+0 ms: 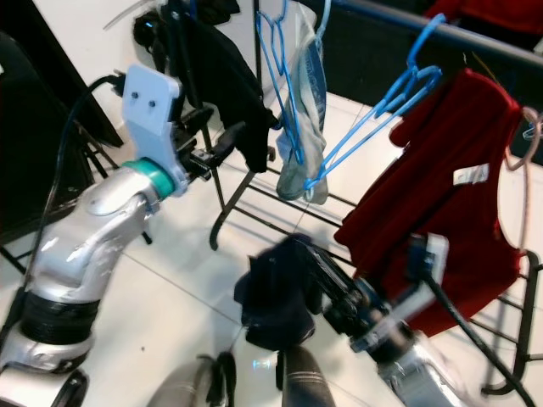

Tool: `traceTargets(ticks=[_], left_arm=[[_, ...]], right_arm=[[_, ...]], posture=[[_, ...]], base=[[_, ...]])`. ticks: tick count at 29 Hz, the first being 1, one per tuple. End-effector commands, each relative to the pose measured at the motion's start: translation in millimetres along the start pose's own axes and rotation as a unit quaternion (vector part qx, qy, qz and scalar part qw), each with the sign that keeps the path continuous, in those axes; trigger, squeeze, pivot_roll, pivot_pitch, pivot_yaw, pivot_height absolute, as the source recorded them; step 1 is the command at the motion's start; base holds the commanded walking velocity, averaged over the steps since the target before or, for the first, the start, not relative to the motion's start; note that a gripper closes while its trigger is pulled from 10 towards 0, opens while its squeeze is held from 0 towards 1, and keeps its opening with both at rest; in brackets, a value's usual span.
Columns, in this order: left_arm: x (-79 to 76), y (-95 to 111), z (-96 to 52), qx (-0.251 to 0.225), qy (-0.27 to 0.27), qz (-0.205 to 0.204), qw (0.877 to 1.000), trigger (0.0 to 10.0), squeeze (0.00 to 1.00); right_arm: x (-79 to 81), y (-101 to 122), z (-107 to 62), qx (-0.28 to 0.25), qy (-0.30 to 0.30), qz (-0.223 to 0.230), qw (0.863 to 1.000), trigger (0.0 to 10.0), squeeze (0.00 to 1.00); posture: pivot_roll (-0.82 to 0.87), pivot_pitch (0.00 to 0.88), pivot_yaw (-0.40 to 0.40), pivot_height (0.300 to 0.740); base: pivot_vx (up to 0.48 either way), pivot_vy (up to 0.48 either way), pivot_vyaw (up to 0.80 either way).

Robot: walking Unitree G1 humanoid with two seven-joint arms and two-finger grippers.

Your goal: Hang hanger

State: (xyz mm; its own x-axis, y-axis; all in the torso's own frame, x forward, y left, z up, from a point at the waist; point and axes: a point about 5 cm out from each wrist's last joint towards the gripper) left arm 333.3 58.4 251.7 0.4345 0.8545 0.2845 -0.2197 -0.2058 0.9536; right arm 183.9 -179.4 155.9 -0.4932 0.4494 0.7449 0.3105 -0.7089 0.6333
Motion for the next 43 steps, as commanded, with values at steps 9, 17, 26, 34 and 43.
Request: traceTargets(ticks=[9,17,26,34,43], left_arm=[[-23.2,3,32.1,0.019,0.001,-0.039,0.999,10.0,1.00],[-40.8,20,53.2,-0.004,-0.015,-0.093,0.996,10.0,0.00],[-58.7,34,68.4,-0.016,-0.028,-0.096,0.995,10.0,0.00],[-75.1,34,73.3,-0.011,-0.047,-0.076,0.996,9.7,0.00],[-74.9,9,81.1,0.043,-0.015,-0.038,0.998,0.0,0.00]], right_arm=[[-1.4,17,12.3,-0.018,0.028,-0.015,0.999,0.0,0.00],[3.2,16,18.5,-0.015,0.042,-0.014,0.999,0.0,0.00],[3.0,15,22.5,-0.016,0.049,-0.014,0.999,0.0,0.00],[3.0,14,23.4,-0.017,0.051,-0.014,0.998,0.0,0.00],[3.6,14,22.8,-0.017,0.051,-0.014,0.998,0.0,0.00]], posture=[[-0.16,0.187,0.108,0.740],[-0.17,0.189,0.109,0.740],[-0.17,0.188,0.123,0.740],[-0.18,0.191,0.127,0.740],[-0.18,0.186,0.131,0.740]], base=[[0.000,0.000,0.00],[0.000,0.000,0.00],[0.000,0.000,0.00],[0.000,0.000,0.00],[0.000,0.000,0.00]])
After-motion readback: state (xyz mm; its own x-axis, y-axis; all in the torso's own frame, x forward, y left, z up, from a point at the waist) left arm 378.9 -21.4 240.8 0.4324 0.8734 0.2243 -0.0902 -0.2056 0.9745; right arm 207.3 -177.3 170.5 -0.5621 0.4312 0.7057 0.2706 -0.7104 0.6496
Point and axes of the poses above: a point about 5 cm out from each wrist's last joint towards the gripper, its own z axis pointing out of the wrist towards the gripper, its own y axis along the axis of the wrist's last joint, x = y × z, and after that the axes turned 10 degrees about z, right-handed
